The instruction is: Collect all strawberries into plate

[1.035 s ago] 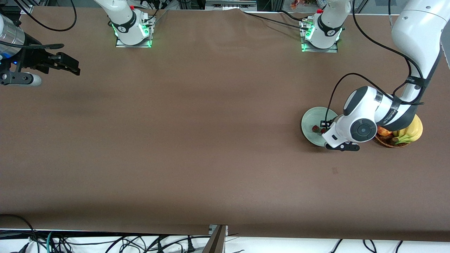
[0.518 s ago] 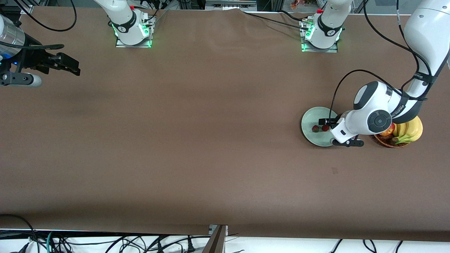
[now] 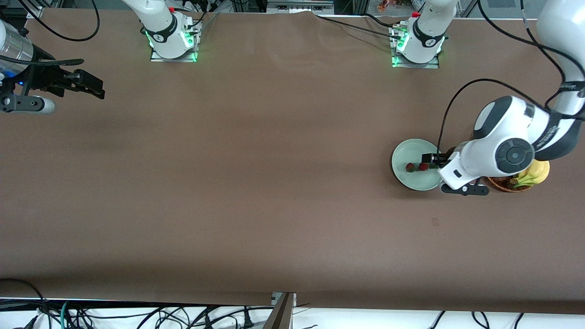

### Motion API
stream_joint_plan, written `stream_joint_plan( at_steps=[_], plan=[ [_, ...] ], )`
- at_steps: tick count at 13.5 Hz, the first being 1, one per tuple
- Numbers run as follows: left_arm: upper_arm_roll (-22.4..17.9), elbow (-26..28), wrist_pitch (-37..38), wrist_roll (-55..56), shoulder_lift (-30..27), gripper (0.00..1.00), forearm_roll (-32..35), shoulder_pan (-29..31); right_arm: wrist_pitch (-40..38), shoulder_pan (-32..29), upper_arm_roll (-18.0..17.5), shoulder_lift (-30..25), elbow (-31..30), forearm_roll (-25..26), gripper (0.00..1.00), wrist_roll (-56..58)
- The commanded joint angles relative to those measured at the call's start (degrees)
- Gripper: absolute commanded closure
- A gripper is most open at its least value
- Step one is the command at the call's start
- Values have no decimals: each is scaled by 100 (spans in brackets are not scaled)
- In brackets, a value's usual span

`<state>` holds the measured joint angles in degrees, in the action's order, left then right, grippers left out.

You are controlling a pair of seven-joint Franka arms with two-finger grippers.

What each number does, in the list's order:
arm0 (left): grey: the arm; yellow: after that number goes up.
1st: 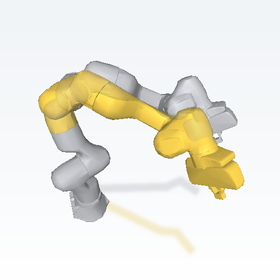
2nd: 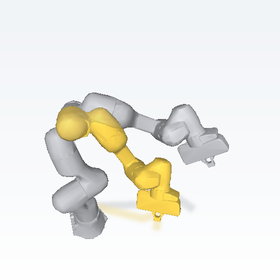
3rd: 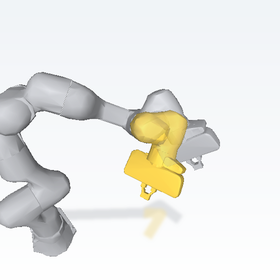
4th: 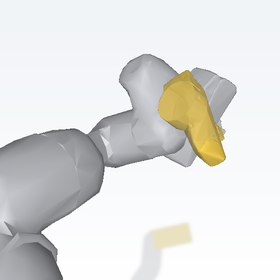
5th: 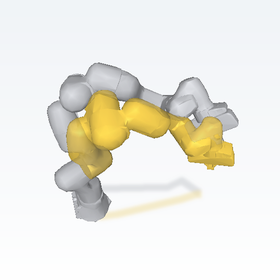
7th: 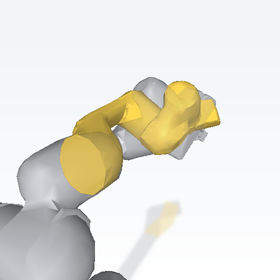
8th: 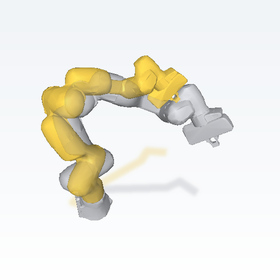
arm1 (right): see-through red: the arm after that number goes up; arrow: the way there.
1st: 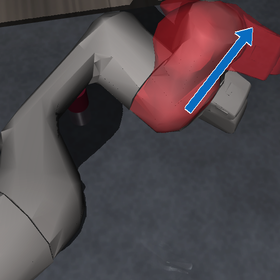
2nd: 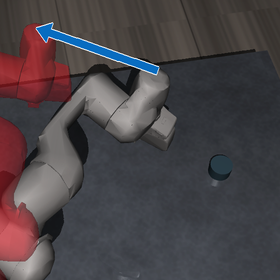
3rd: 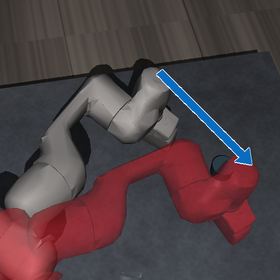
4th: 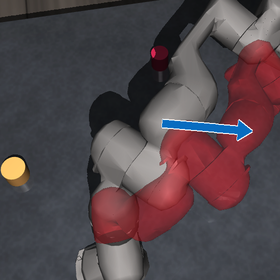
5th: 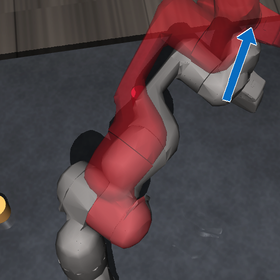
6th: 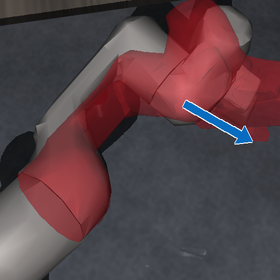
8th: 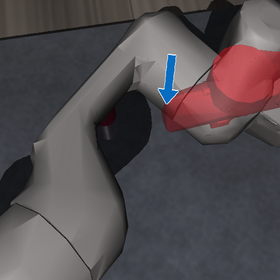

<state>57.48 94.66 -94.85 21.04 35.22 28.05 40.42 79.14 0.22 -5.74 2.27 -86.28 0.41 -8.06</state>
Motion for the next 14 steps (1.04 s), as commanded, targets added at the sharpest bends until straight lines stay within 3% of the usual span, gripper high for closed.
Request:
stream_joint_plan(
  at_steps=[1, 5, 7, 8, 11, 14],
  plan=[
    [227, -1077, 903, -756, -68, 0, -203, 28, -21, -66, -50, 36, 102, 47, 0, 77],
    [255, -2160, 1969, -1190, -208, 0, -370, 36, -21, -75, -59, 36, 111, 47, 0, 68],
    [-24, -2452, 2067, -1356, -663, 0, -913, -59, -21, -66, -59, 36, 111, 47, 0, 68],
    [-409, -2470, 2058, -1636, -883, 0, -1090, -182, -21, -66, -59, 36, 111, 47, 0, 68],
    [-2349, -2365, 2006, -2472, -1744, 0, -1923, -1357, -21, -66, -59, 36, 111, 38, 0, 68],
    [-4405, -1901, 1787, -2535, -2193, 0, -2321, -3139, -21, -66, -59, 36, 111, 38, 0, 68]
  ],
)
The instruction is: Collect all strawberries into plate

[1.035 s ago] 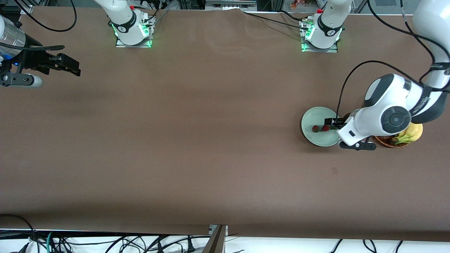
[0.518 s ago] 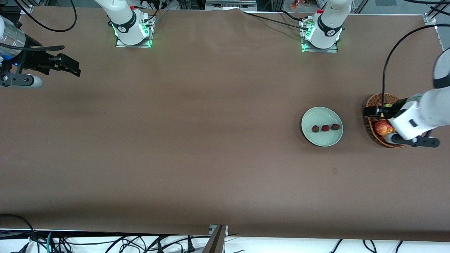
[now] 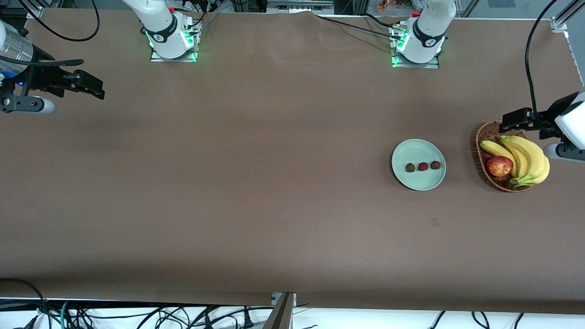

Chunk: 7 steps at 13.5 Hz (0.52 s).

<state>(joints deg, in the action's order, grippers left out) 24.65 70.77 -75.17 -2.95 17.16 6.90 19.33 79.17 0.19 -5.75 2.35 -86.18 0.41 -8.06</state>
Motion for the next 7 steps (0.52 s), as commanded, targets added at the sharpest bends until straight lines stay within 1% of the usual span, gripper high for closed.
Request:
stream_joint_plan(
  at_steps=[1, 2, 3, 5, 6, 7],
  plan=[
    [-1694, 734, -312, -136, -624, 0, -485, -1480, -25, -63, -58, 28, 102, 38, 0, 68],
    [-2144, 1110, -488, -144, -870, 0, -723, -1824, -25, -63, -58, 28, 102, 38, 0, 68],
    [-2392, 1558, -846, -153, -1142, 0, -813, -2071, -25, -63, -58, 28, 102, 38, 0, 68],
    [-2438, 2498, -1734, -162, -1757, 0, -796, -2170, -25, -63, -58, 28, 102, 38, 0, 68],
    [-2447, 2781, -2068, -162, -1960, 0, -718, -2196, -25, -63, -58, 28, 102, 38, 0, 68],
    [-2447, 2897, -2246, -153, -2005, 0, -708, -2222, -25, -63, -58, 28, 102, 38, 0, 68]
  ],
)
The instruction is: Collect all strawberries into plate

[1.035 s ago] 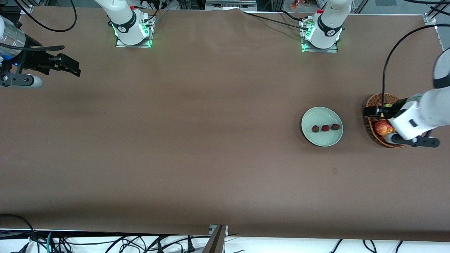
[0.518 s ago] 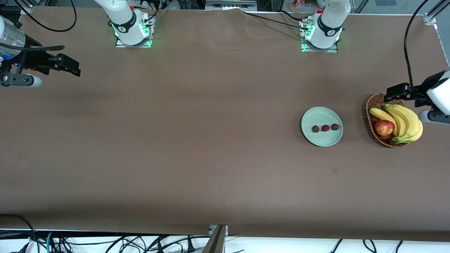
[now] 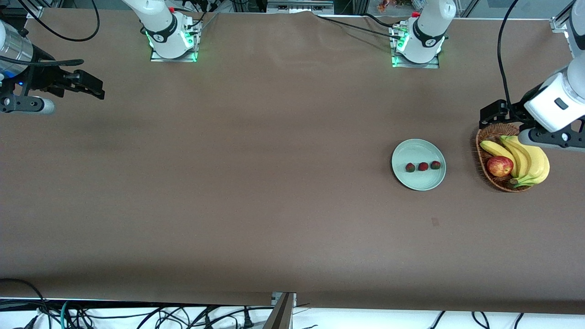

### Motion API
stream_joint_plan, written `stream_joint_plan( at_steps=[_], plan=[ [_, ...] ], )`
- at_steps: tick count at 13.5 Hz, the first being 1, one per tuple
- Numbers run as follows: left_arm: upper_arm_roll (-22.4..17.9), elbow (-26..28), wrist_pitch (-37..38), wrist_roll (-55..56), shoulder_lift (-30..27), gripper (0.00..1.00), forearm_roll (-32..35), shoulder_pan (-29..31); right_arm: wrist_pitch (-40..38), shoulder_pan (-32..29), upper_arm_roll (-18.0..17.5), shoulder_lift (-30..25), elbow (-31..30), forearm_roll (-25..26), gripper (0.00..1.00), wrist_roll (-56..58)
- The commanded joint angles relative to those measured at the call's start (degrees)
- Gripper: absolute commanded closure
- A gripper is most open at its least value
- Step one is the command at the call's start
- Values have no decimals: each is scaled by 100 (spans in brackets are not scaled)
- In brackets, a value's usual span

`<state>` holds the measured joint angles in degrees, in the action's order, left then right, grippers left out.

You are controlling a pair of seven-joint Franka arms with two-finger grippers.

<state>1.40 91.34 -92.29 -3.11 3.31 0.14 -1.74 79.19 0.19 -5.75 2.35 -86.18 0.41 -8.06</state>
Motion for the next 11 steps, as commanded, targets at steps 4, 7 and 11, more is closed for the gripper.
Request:
stream_joint_plan(
  at_steps=[4, 7, 11],
  plan=[
    [-114, 841, -527, -102, -630, 0, 92, -37, -26, -63, -58, 28, 101, 38, 0, 68],
    [-114, 806, -501, -93, -639, 0, 92, -37, -26, -63, -58, 28, 101, 38, 0, 68],
    [-114, 798, -413, -102, -622, 0, 127, -19, -26, -54, -67, 28, 118, 38, 0, 59]
  ],
)
